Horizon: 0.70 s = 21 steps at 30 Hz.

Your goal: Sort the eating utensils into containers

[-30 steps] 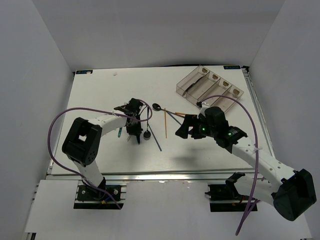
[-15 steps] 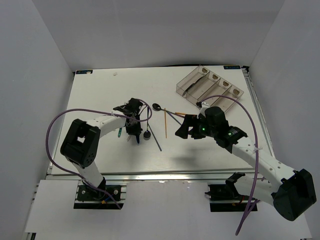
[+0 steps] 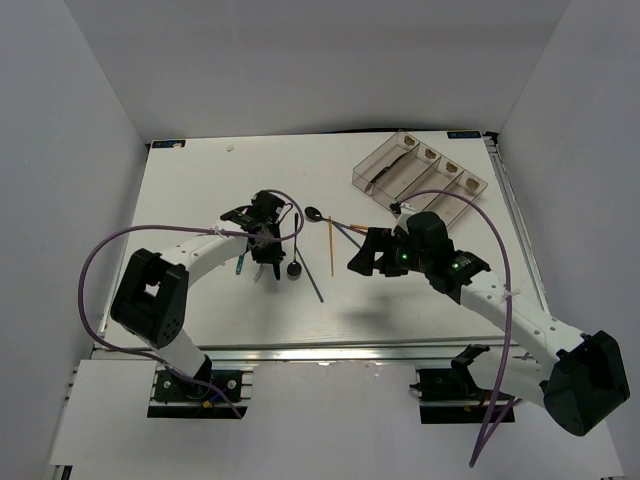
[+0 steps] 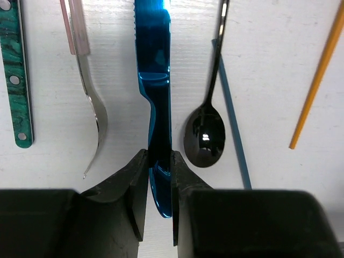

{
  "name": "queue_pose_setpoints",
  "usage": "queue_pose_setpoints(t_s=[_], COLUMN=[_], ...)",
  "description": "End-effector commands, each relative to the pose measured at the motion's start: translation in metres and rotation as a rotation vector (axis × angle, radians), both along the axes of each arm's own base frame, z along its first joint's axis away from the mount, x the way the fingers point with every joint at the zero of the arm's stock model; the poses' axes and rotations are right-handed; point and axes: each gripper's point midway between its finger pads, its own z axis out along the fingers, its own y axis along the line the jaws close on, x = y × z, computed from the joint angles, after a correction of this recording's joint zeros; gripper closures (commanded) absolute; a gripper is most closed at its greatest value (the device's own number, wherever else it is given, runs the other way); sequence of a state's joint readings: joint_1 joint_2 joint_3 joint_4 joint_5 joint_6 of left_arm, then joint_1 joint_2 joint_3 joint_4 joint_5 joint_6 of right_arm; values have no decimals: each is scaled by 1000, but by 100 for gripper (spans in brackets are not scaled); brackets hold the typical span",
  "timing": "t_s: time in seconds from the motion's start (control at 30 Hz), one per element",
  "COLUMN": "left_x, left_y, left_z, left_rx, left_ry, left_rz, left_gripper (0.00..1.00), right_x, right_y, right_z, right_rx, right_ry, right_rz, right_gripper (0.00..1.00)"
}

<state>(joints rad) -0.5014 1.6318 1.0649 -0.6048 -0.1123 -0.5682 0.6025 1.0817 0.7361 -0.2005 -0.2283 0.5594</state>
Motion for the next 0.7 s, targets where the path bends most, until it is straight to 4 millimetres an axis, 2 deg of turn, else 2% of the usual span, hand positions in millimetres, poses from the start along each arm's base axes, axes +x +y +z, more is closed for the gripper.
queue_pose_setpoints(t_s=[0.0, 0.2, 0.23, 0.27, 0.33, 0.4, 0.43, 0.47, 0.53, 0.57, 0.67], left_x=[12, 2, 0, -3, -5, -8, -8, -11, -13, -14, -16], left_y=[-16, -47, -50, -57, -61, -67, -70, -76, -83, -88, -97], left_z=[45, 71, 72, 75, 79, 80, 81, 82, 85, 88, 94], left_rx=[-81, -173, -179, -189, -188, -179, -186, -195, -212, -227, -254], left_ry=[-114, -174, -176, -182, -195, -200, -204, -205, -212, -222, -237], left_rz=[-16, -96, -107, -128, -136, -153, -162, -179, -197, -212, -230], left_gripper=[100, 100, 100, 100, 100, 100, 100, 100, 100, 100, 100], right_x=[10, 34, 39, 41, 49, 60, 64, 69, 74, 75, 79], right_y=[11, 39, 45, 50, 57, 60, 64, 68, 76, 82, 90], right_z=[9, 24, 32, 27, 31, 18, 21, 16, 20, 12, 5], right_rx=[63, 213, 252, 266, 290, 273, 280, 281, 300, 297, 308], right_ry=[-6, 38, 20, 57, 70, 117, 115, 121, 123, 148, 171], right_rz=[-16, -68, -63, -70, -80, -127, -124, -118, -99, -83, -63], right_gripper=[11, 11, 11, 11, 12, 13, 13, 13, 14, 15, 18])
